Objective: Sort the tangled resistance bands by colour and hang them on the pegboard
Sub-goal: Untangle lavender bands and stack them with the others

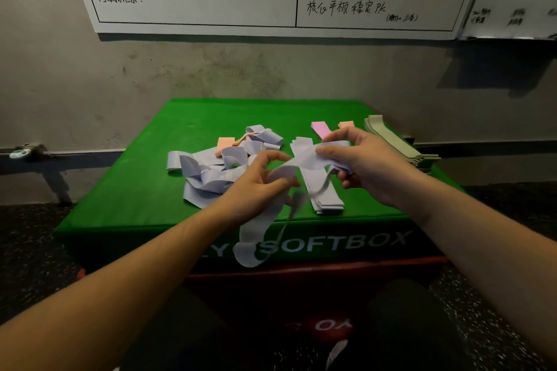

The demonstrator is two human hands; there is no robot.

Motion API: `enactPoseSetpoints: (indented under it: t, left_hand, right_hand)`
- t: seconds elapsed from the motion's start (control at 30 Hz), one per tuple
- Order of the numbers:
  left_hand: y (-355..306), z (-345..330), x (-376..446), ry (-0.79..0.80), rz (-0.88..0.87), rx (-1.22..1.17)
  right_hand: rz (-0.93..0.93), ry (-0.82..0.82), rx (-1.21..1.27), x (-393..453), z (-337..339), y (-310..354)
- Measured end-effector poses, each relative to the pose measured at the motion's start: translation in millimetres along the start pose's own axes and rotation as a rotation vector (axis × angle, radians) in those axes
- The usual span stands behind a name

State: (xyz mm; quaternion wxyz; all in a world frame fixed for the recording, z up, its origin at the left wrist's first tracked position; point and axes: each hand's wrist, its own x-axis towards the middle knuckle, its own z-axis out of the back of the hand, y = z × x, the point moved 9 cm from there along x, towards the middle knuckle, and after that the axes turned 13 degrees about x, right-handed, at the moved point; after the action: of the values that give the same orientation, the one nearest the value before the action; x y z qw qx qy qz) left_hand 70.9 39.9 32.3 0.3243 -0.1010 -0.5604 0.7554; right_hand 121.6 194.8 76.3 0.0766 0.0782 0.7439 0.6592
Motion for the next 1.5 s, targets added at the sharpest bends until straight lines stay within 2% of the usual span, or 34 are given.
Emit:
enactPoseSetpoints:
  t: [0.13,0.43,0.53,0.67,0.73,0.87,1.0,1.07,1.13,1.23,1.33,1.4,1.5]
  left_hand:
    - [-20.2,-15.5,-6.1,0.038,-0.042,0.056]
    - [-54.8,-29.8,-8.0,-0.106,-0.042,-0.149]
    - [-54.6,-34.4,-7.8,-0.139,-0.027,-0.155]
    - [-40.3,-35.8,-8.1,-0.214,0.118,-0.396]
    - [-34.4,-37.3,-10.8,-0.243,0.192,-0.471]
    - [-36.7,-43.7,-15.8,-0.216,0.214,-0.483]
    - [-41.9,-35.5,-16.7,-0.244,0.202,-0.399]
    - [-41.9,-30.6,-16.0,-0.241,0.221,-0.281]
    - [-41.8,-24.9,-14.7,-0.208,0.234,-0.047]
    - [-37.0,-26.5,-14.3,0.012,0.262,0.235]
    - [-33.4,-38.4,-21.1,0.269,0.214,0.360]
    - [-30.3,-36.6,-21.0,0.250,0.192,0.413]
    - [-24.2,-33.8,-19.8,0.152,0.220,0.323]
  right_hand:
    - [-0.001,0.015,0.047,-12.2,-3.1,2.2]
    - [-0.081,0.057,0.103,-33.4,-3.4,-9.6]
    - [-0.118,0.057,0.237,-41.5,-0.9,-19.8]
    - [-0.155,0.137,0.427,-56.3,1.5,-27.6]
    - [-0.133,0.079,0.408,-60.7,6.1,-35.7]
    - [0.012,-0.149,0.141,-63.0,28.6,-45.8]
    - [0.177,-0.162,-0.089,-70.9,36.0,-37.1]
    - [0.174,-0.147,-0.041,-72.4,38.2,-40.1]
    - [0.093,-0.133,0.122,-72.6,42.4,-48.9]
    - [0.003,-0.137,0.297,-74.1,54.0,-55.7]
    - [-0.043,-0.123,0.327,-78.1,62.3,-60.9]
    - [-0.060,-0.130,0.333,-80.1,66.0,-64.8]
    - [-0.081,-0.102,0.380,-81.7,64.9,-67.8]
